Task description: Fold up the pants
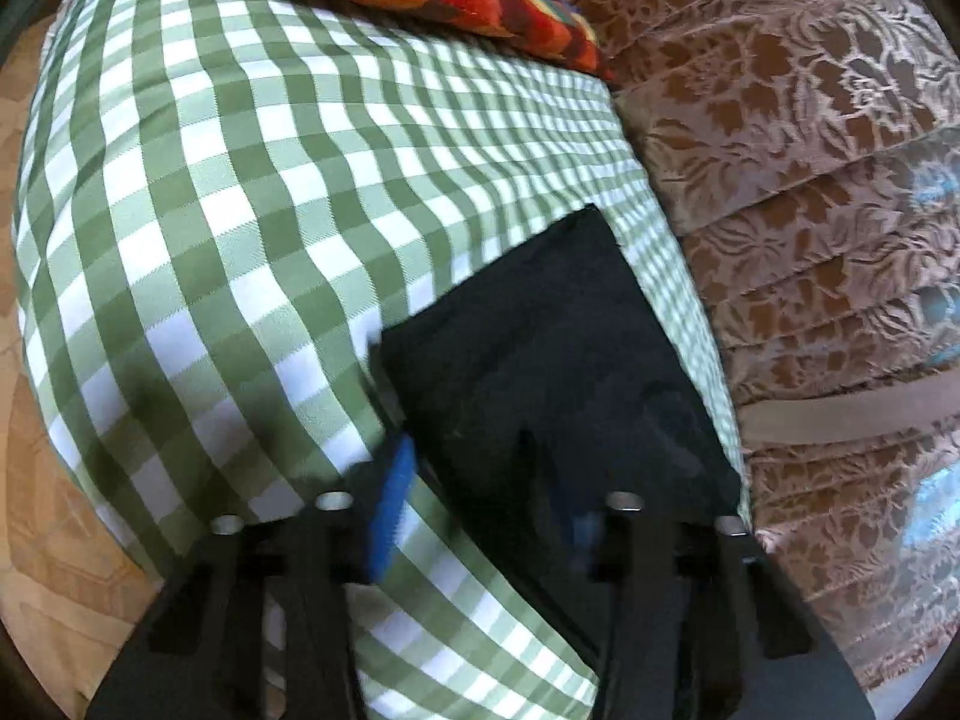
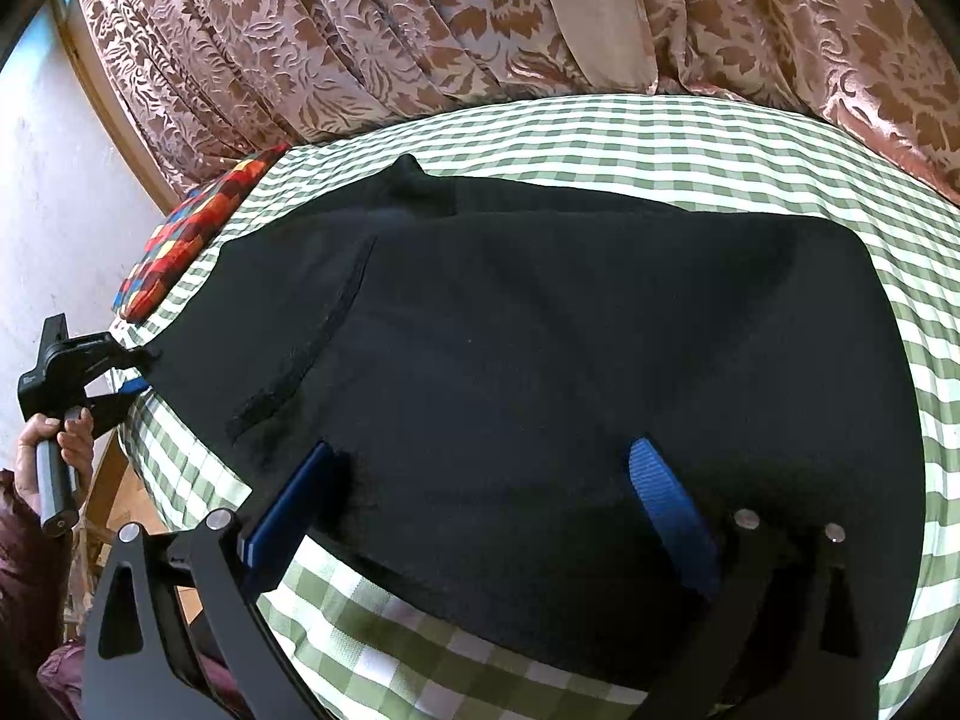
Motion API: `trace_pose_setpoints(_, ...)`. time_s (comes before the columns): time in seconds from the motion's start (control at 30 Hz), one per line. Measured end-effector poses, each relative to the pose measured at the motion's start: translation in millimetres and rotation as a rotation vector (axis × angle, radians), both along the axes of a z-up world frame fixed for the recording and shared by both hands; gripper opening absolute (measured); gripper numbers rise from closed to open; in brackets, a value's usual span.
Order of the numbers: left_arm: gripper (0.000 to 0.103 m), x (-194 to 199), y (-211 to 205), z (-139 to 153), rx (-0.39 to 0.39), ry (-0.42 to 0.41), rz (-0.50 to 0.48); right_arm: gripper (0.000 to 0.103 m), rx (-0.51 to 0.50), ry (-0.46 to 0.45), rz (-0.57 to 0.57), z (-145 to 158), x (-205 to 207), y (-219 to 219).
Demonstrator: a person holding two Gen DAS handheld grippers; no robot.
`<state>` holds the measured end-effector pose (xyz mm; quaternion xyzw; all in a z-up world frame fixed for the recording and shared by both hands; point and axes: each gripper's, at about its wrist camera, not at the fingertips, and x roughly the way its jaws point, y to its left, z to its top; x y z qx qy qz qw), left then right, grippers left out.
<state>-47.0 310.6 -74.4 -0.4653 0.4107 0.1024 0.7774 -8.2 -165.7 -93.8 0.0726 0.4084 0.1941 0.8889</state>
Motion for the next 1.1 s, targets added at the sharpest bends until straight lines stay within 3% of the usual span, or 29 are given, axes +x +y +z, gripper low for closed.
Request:
trace_pose_setpoints(0.03,0.024,2,0,-1,0.011,0.002,-0.002,0.099,-0.002,0.0,0.001,0,0,0)
trace_pose_setpoints(0.13,0.012,7,-10,8,0.088,-0.016,-0.037,0.099,-0.002,0.001,-0.001,0,0,1)
trace_pose_setpoints(0.23,0.012,10,-34,38,0.196,-0.15,-0.138,0.099,-0.006,0.004,-0.003,0,0,1)
trace_pose_setpoints(0.33,0.012,13,-80,76,0.32,-0.302,-0.335,0.099,-0.004,0.004,-0.002,1,1,0)
trace_pose_setpoints(0.4,0.012,16,-119,94,0.36,-0.392,-0.482,0.099,0.011,0.003,-0.004,4,1,-3)
trace_pose_setpoints(0.5,0.012,18,-173,102,0.384,-0.463,-0.668,0.098,0.121,0.007,-0.018,16,2,-16)
trace_pose_setpoints(0.7,0.011,20,-228,84,0.39,-0.458,-0.846,0.097,0.404,0.04,0.082,37,15,-24)
trace_pose_setpoints(0.9,0.011,18,-237,73,0.432,-0.428,-0.875,0.097,0.656,0.18,0.224,37,60,16)
trace_pose_setpoints(1.0,0.011,17,-240,75,0.46,-0.427,-0.874,0.098,0.684,0.228,0.257,38,83,44)
trace_pose_setpoints(1.1,0.011,16,-241,75,0.492,-0.419,-0.881,0.097,0.631,0.261,0.262,37,102,70)
